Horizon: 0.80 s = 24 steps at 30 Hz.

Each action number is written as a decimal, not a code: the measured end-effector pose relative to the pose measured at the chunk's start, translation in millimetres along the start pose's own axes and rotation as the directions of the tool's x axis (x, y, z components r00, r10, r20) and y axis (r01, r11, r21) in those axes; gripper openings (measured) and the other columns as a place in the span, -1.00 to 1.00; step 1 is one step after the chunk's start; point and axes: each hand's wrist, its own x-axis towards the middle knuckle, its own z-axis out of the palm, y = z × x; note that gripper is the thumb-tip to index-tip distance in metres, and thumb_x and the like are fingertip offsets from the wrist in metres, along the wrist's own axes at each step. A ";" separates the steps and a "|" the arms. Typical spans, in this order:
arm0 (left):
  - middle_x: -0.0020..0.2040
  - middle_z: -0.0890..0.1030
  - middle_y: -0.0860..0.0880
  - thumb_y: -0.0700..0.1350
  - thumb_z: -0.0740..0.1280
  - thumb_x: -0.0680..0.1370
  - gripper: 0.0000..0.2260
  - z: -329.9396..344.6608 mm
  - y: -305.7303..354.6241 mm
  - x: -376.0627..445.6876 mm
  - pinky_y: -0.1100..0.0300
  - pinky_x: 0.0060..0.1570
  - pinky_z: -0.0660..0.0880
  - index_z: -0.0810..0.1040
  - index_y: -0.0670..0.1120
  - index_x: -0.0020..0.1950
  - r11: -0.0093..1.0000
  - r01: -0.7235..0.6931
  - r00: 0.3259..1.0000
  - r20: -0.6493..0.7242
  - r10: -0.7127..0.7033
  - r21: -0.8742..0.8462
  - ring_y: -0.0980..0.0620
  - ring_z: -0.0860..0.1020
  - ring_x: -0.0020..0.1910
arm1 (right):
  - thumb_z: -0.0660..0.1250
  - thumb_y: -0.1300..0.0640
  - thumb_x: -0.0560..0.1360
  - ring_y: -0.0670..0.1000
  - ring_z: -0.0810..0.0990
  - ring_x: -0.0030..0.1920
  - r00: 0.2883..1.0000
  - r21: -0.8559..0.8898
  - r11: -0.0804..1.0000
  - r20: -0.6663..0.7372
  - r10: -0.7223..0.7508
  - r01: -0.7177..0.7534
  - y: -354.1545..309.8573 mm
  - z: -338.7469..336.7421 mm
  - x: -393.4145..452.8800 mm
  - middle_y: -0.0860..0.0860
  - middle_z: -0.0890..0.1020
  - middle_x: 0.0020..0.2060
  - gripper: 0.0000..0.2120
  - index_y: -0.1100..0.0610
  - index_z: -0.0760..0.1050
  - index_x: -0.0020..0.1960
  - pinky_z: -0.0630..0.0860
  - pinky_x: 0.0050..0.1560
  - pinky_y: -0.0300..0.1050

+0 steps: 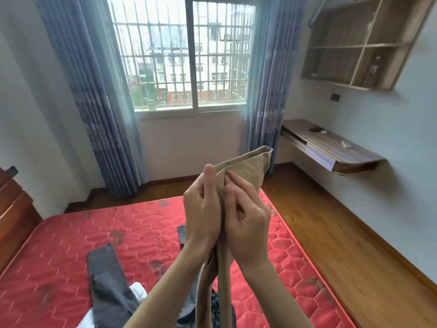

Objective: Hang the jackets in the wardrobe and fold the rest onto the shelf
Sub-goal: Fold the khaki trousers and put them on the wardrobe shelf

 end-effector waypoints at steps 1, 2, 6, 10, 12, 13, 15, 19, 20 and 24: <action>-0.40 0.50 0.11 0.06 0.31 0.70 -0.61 -1.7 -2.0 -2.1 0.26 -0.36 0.43 0.48 -0.06 -0.29 0.999 -0.017 0.999 0.049 0.019 -0.037 0.18 0.42 -0.38 | 0.31 0.28 0.68 -0.11 0.62 0.31 1.000 0.020 1.000 0.008 -0.008 0.008 2.9 0.9 -0.2 -0.02 0.65 0.30 -0.75 0.23 0.64 0.31 0.57 0.30 -0.11; -0.34 0.59 0.08 0.02 0.37 0.68 -0.69 -3.3 -5.0 -2.6 0.28 -0.31 0.49 0.56 -0.08 -0.22 0.998 -0.031 0.995 0.092 0.035 -0.054 0.18 0.50 -0.34 | 0.31 0.30 0.67 -0.08 0.61 0.32 1.000 0.035 0.999 0.019 -0.019 0.019 6.1 -0.2 0.5 -0.02 0.63 0.32 -0.74 0.23 0.62 0.33 0.57 0.31 -0.06; -0.14 0.72 -0.07 -0.18 0.36 0.68 -0.86 -5.8 -20.1 9.6 0.19 -0.14 0.59 0.69 -0.17 0.00 0.996 0.027 0.988 0.153 -0.014 -0.086 0.08 0.62 -0.16 | 0.31 0.32 0.66 -0.04 0.57 0.38 0.986 0.025 0.992 0.106 -0.128 0.126 27.0 -26.2 9.3 -0.03 0.60 0.35 -0.71 0.22 0.58 0.37 0.51 0.38 -0.07; 0.03 0.75 -0.12 -0.08 0.34 0.68 -0.82 6.8 -23.9 18.6 0.16 -0.01 0.62 0.73 -0.09 0.09 0.982 0.110 0.964 0.258 -0.067 -0.155 0.00 0.68 0.00 | 0.49 -0.01 0.54 0.07 0.37 0.50 0.967 -0.238 0.937 0.043 -0.252 0.255 71.2 -71.4 40.9 0.06 0.45 0.47 -0.42 0.15 0.46 0.50 0.31 0.49 0.03; 0.01 0.75 -0.09 -0.05 0.35 0.67 -0.82 18.8 -23.3 24.1 0.18 -0.01 0.61 0.73 -0.07 0.06 0.980 0.117 0.954 0.293 -0.066 -0.160 0.02 0.66 -0.01 | 0.54 -0.22 0.43 0.08 0.13 0.63 0.993 -0.196 0.974 0.062 -0.104 0.114 92.4 -96.0 67.1 0.02 0.19 0.63 -0.07 0.01 0.20 0.65 0.18 0.59 0.12; -0.02 0.74 -0.07 -0.05 0.35 0.66 -0.83 25.8 -22.2 26.9 0.19 -0.03 0.61 0.73 -0.06 0.04 0.979 0.121 0.952 0.298 -0.067 -0.165 0.03 0.65 -0.04 | 0.55 -0.30 0.37 0.04 0.08 0.66 0.994 -0.103 0.995 0.110 0.009 0.002 102.0 -109.6 81.8 -0.05 0.11 0.66 0.06 -0.10 0.06 0.68 0.19 0.60 0.12; -0.06 0.72 -0.06 -0.05 0.35 0.66 -0.83 42.4 -17.4 32.4 0.20 -0.06 0.62 0.72 -0.05 0.02 0.973 0.141 0.948 0.307 -0.079 -0.185 0.04 0.63 -0.07 | 0.60 -0.33 0.29 -0.04 0.32 0.58 0.924 0.157 0.950 0.320 0.208 -0.268 120.7 -139.3 113.5 -0.15 0.26 0.61 0.11 -0.31 0.01 0.64 0.43 0.47 -0.01; -0.07 0.66 -0.10 -0.08 0.31 0.71 -0.79 80.1 -13.6 42.2 0.12 -0.04 0.59 0.65 -0.19 0.05 0.984 0.136 0.950 0.298 -0.097 -0.112 -0.01 0.59 -0.08 | 0.67 -0.15 0.31 0.04 0.73 0.14 0.684 0.217 0.831 0.689 0.241 -0.512 154.2 -179.1 159.1 0.05 0.74 0.14 -0.40 -0.06 0.64 0.30 0.68 0.12 -0.05; -0.10 0.64 -0.06 -0.06 0.29 0.72 -0.78 88.5 -14.4 44.0 0.11 -0.05 0.56 0.61 -0.20 0.04 0.995 0.094 0.955 0.284 -0.080 -0.034 0.01 0.57 -0.09 | 0.66 -0.10 0.34 0.03 0.75 0.08 0.696 0.197 0.860 0.681 0.225 -0.471 162.2 -183.4 165.2 0.07 0.76 0.07 -0.53 0.04 0.71 0.18 0.70 0.06 -0.07; -0.07 0.61 0.19 0.21 0.47 0.53 -0.62 107.9 -14.3 46.9 0.32 -0.07 0.54 0.50 0.12 0.26 0.940 -0.120 0.943 0.332 0.008 0.320 0.22 0.60 -0.11 | 0.59 0.08 0.47 -0.04 0.75 -0.07 0.767 0.238 0.895 0.622 0.158 -0.377 179.8 -197.4 178.7 0.07 0.78 -0.06 -0.82 0.16 0.74 0.01 0.63 -0.10 -0.23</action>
